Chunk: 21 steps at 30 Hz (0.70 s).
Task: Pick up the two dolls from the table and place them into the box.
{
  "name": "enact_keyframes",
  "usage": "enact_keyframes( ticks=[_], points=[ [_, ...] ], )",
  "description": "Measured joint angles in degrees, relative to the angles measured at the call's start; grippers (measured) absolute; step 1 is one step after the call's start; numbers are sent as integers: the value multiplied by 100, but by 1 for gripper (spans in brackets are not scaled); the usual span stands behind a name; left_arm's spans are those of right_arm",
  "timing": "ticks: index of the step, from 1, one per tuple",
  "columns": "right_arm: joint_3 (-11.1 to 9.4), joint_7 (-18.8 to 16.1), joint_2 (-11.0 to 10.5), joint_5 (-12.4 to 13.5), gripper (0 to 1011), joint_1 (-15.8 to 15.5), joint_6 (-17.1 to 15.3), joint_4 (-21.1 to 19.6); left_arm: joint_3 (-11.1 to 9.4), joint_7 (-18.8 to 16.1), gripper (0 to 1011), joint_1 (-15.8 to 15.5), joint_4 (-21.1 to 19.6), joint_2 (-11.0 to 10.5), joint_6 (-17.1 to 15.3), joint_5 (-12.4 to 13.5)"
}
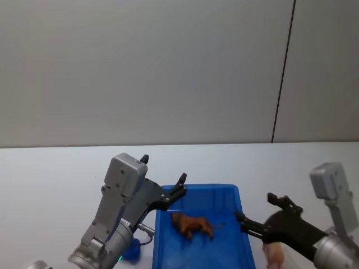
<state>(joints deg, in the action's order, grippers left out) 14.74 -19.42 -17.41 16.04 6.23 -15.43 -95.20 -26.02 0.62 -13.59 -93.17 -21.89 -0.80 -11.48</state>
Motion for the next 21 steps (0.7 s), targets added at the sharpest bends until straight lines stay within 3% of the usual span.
enact_keyframes(
  ticks=[10,21],
  points=[
    [-76,275,-222,170,1001,-396,-2,-156,0,0,1001,0,0,0,0,0],
    [-65,488,-297,219,1001,-655,-54,-45,0,0,1001,0,0,0,0,0]
  ],
)
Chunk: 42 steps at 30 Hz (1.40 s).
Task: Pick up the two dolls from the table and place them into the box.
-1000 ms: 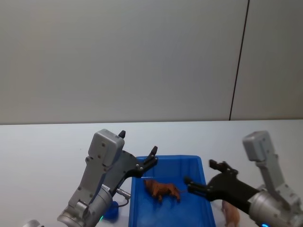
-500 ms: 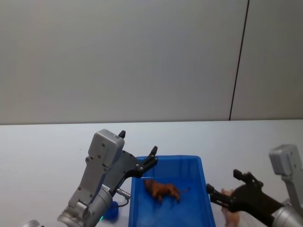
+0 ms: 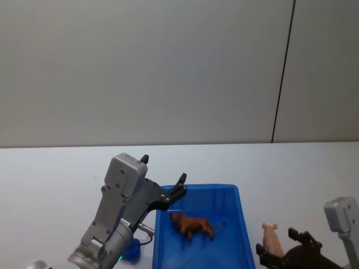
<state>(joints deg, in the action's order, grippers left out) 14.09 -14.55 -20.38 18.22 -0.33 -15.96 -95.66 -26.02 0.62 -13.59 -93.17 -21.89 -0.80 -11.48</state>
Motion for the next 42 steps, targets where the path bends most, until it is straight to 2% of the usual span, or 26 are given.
enact_keyframes(
  ticks=[11,20,23,26,28,29,32,42],
  points=[
    [30,146,45,48,977,-51,-51,290,0,0,1001,0,0,0,0,0],
    [50,193,147,114,754,64,-120,498,0,0,1001,0,0,0,0,0],
    [52,208,173,134,615,96,-137,545,0,0,1001,0,0,0,0,0],
    [52,221,189,148,576,117,-144,572,0,0,1001,0,0,0,0,0],
    [52,229,200,158,473,130,-148,588,0,0,1001,0,0,0,0,0],
    [51,243,212,172,473,146,-152,608,0,0,1001,0,0,0,0,0],
    [47,264,221,185,376,157,-154,619,0,0,1001,0,0,0,0,0],
    [33,414,222,103,375,158,-27,521,0,0,1001,0,0,0,0,0]
  ],
)
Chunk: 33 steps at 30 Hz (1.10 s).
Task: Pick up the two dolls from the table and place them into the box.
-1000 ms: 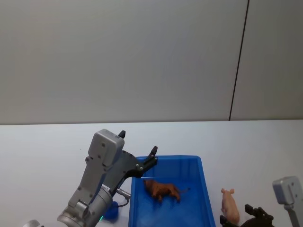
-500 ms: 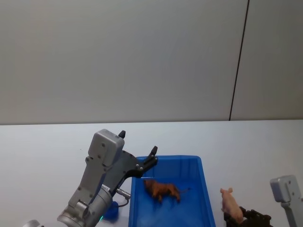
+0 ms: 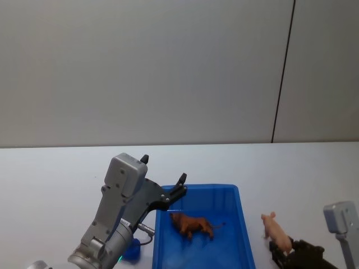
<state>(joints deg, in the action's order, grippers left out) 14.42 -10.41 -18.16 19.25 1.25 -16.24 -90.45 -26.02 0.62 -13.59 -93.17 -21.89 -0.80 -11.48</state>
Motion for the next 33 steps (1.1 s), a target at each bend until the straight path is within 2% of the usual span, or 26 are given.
enact_keyframes(
  ticks=[9,18,22,29,31,33],
  points=[
    [-10,41,-34,-196,375,-9,222,-323,0,0,1001,0,0,0,0,0],
    [19,-286,7,-331,375,155,298,-655,0,0,1001,0,0,0,0,0],
    [69,-485,79,-371,375,279,239,-708,0,0,1001,0,0,0,0,0],
    [200,-858,287,-404,376,529,-54,-655,0,0,1001,0,0,0,0,0],
    [230,-916,330,-405,393,573,-108,-618,0,0,1001,0,0,0,0,0],
    [279,-1001,398,-407,476,637,-178,-547,0,0,1001,0,0,0,0,0]
  ],
)
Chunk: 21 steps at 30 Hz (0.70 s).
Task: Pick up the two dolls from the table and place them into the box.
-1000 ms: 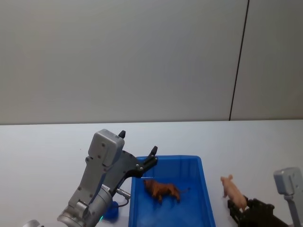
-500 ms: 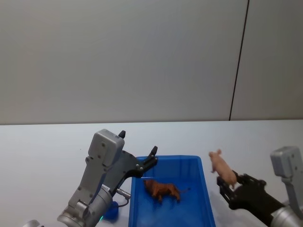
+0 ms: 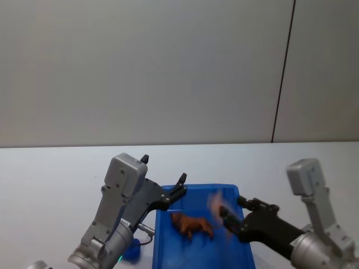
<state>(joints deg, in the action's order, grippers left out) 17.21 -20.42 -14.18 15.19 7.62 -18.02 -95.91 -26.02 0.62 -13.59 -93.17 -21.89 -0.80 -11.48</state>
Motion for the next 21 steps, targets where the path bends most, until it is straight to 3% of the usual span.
enact_keyframes(
  ticks=[13,18,21],
  points=[
    [132,-207,155,-18,887,142,-137,244,0,0,1001,0,0,0,0,0],
    [95,-171,79,-18,996,103,-60,238,0,0,1001,0,0,0,0,0],
    [19,-108,-41,-5,1001,24,53,179,0,0,1001,0,0,0,0,0]
  ],
)
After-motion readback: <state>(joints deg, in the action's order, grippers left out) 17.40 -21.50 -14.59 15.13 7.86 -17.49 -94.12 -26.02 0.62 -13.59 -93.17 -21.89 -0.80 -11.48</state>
